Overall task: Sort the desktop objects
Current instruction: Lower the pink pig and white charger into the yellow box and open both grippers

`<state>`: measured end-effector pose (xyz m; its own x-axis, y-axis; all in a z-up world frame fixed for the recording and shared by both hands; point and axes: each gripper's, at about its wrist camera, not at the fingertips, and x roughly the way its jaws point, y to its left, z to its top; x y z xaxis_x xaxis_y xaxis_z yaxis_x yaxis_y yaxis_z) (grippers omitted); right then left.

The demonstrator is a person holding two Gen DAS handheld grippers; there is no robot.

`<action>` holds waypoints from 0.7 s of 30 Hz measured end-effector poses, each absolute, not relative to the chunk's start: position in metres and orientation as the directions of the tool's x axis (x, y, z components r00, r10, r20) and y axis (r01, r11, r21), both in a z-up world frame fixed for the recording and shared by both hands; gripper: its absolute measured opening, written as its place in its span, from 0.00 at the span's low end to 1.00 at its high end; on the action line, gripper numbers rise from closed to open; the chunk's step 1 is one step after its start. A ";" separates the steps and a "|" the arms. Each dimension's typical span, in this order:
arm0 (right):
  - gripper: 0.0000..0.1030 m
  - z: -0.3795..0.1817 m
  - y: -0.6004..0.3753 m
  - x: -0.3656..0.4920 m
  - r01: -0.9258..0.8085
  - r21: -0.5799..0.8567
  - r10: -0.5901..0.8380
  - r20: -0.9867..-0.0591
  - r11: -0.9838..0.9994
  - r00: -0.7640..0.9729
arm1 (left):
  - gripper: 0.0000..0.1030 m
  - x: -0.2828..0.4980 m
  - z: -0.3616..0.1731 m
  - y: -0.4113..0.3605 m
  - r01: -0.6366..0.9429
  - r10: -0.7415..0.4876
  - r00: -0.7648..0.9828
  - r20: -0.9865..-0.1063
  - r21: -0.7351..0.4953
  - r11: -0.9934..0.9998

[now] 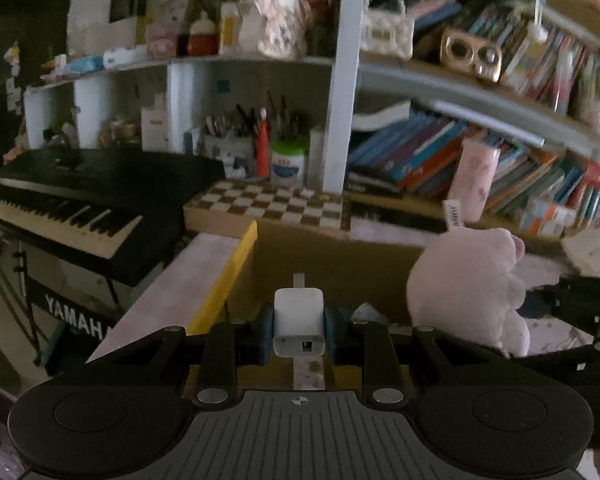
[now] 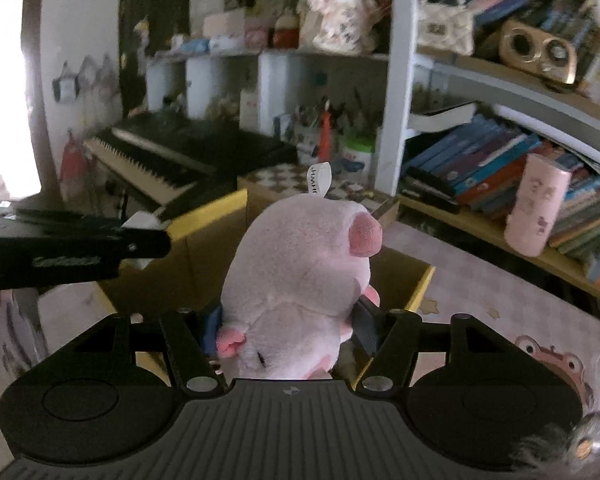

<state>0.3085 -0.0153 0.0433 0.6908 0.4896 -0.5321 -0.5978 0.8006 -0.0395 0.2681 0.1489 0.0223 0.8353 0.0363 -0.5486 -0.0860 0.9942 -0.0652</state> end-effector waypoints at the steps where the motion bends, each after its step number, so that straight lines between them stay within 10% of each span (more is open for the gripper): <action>1: 0.59 0.040 -0.012 0.313 -0.612 -0.050 0.491 -0.546 0.789 0.678 | 0.23 0.275 0.018 0.148 -0.084 0.035 0.826 -0.562 -0.061 0.995; 17: 0.64 0.012 0.020 0.338 -0.769 -0.188 0.516 -0.643 0.611 0.567 | 0.25 0.320 -0.023 0.152 -0.088 0.001 0.702 -0.712 -0.086 0.992; 21: 0.64 0.013 0.020 0.337 -0.774 -0.188 0.522 -0.640 0.604 0.563 | 0.48 0.311 -0.016 0.152 -0.099 0.030 0.728 -0.685 -0.063 0.993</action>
<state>0.3374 0.0201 0.0125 0.5629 0.5224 -0.6405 -0.7743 0.6044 -0.1875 0.3114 0.1517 -0.0156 0.7283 0.0295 -0.6846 -0.0991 0.9931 -0.0626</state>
